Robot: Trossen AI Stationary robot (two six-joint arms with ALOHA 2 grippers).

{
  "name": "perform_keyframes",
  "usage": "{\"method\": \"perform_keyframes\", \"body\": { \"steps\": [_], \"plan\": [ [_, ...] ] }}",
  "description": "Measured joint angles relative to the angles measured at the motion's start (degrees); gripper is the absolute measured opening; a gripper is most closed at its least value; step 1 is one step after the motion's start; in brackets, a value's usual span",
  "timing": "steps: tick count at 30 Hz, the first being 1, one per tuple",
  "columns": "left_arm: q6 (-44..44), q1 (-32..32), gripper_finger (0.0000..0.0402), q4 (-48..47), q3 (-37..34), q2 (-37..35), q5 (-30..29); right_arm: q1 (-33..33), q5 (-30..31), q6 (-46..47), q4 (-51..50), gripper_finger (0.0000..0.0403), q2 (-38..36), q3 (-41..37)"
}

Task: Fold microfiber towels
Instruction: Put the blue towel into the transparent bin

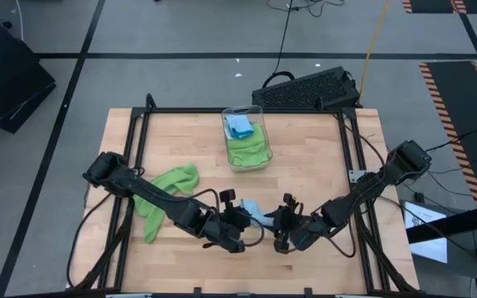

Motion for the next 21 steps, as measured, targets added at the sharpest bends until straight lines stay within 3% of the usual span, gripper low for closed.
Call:
{"method": "perform_keyframes", "body": {
  "steps": [13,17,21],
  "plan": [
    [4.1,-0.2,0.0024,-5.6,0.0,-0.4,0.7,1.4,-7.2,0.1,0.4,0.0178,-0.6,0.0],
    [11.2,-1.9,0.0024,-5.4,0.0,-0.4,0.4,4.0,-4.9,1.3,0.1,0.0180,-0.6,0.0],
    [24.3,-5.0,0.0024,-5.2,0.0,-0.4,-1.8,7.3,0.6,-0.4,0.1,0.0180,-0.6,0.0]
  ]
}}
